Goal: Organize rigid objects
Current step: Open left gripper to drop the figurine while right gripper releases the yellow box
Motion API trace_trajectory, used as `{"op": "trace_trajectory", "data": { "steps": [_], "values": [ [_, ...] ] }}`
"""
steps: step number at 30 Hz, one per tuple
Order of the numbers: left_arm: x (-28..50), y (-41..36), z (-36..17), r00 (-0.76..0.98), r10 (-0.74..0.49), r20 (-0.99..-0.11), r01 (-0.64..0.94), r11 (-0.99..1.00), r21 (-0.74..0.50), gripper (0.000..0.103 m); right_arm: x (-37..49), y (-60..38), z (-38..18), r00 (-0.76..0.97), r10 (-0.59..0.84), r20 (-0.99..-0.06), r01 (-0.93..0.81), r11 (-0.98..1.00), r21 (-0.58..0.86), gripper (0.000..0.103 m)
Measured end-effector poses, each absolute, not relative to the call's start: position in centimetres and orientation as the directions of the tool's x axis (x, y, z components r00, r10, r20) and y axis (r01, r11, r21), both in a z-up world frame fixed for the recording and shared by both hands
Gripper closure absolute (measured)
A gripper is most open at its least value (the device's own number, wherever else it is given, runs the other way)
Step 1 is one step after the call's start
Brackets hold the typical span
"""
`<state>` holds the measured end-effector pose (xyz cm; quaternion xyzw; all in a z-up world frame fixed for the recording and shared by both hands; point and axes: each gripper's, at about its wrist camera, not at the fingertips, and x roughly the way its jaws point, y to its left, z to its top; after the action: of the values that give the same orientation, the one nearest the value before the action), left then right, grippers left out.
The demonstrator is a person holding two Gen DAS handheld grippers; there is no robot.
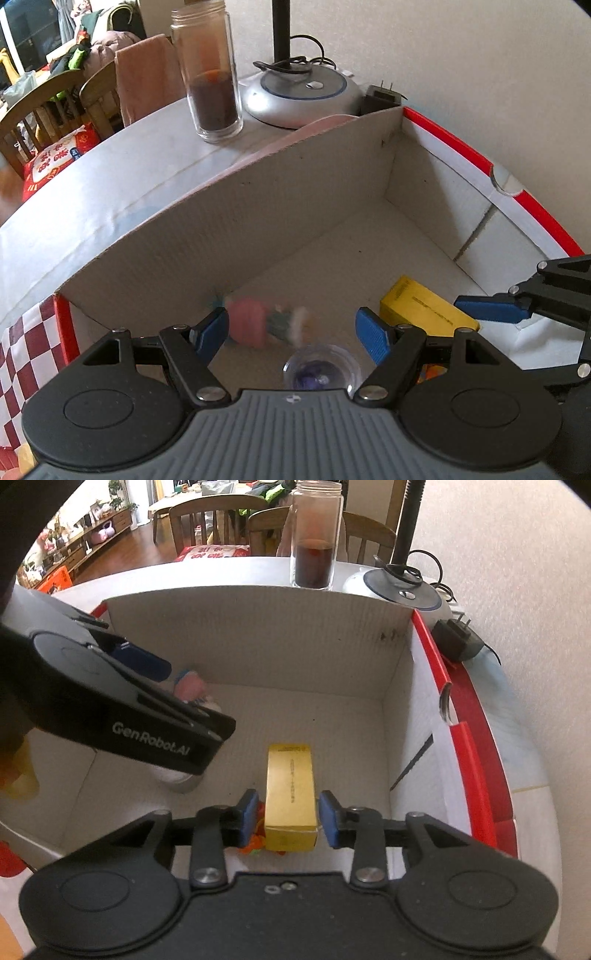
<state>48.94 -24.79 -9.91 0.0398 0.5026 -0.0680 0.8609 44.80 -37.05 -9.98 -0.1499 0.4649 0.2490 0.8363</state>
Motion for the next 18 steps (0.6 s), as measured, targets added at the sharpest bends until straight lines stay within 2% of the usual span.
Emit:
{"op": "trace_trajectory", "data": {
  "steps": [5,18],
  "values": [
    [48.5,-24.9,-9.4,0.500,-0.082,-0.862,0.157,0.988,-0.002,0.027,44.9,-37.8,-9.5,0.450,0.302,-0.840,-0.534,0.846,0.018,0.054],
    [46.1,-24.0,-6.3,0.576,-0.106,-0.810,0.136,0.990,-0.033,0.027,44.0,-38.5,-7.8,0.485,0.346,-0.803,-0.531,0.846,0.044,0.039]
  ]
}}
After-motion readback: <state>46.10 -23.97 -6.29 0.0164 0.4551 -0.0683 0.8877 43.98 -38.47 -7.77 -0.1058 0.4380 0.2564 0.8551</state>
